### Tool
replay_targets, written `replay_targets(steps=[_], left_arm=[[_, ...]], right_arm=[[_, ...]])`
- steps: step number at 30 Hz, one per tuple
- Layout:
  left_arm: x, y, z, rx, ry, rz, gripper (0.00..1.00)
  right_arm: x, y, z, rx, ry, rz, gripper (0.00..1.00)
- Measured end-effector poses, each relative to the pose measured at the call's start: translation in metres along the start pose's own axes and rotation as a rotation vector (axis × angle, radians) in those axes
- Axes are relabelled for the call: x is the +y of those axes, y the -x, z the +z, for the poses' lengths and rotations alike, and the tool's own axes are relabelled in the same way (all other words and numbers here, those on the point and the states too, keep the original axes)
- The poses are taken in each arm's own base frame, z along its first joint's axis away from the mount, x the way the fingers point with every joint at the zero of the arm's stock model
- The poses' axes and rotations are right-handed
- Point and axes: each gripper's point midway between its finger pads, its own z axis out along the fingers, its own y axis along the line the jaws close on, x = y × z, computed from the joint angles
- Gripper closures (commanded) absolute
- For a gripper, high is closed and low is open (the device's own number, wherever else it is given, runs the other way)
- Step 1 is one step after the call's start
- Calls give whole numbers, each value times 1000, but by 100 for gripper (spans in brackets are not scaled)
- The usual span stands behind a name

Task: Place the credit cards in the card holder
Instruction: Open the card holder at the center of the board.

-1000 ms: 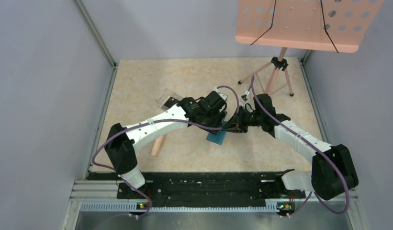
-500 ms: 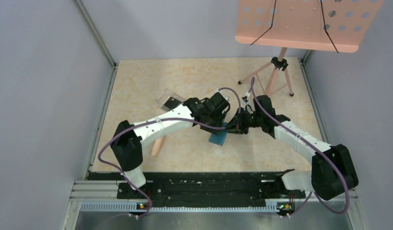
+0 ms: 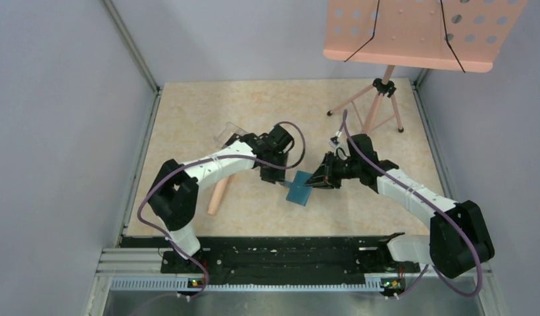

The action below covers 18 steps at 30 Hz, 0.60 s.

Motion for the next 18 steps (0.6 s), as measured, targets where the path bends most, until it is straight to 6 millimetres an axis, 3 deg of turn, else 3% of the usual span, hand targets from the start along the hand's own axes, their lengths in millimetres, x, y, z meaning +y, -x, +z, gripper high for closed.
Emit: replay_targets(steps=[4, 7, 13, 18], left_arm=[[60, -9, 16, 44, 127, -112, 62], [79, -14, 16, 58, 162, -149, 56], [70, -2, -14, -3, 7, -201, 40], [52, 16, -47, -90, -223, -231, 39]], right_arm=[[8, -10, -3, 41, 34, -9, 100], [9, -12, -3, 56, 40, -10, 100], [8, -15, -4, 69, 41, -18, 100], [7, -17, -4, 74, 39, -26, 100]])
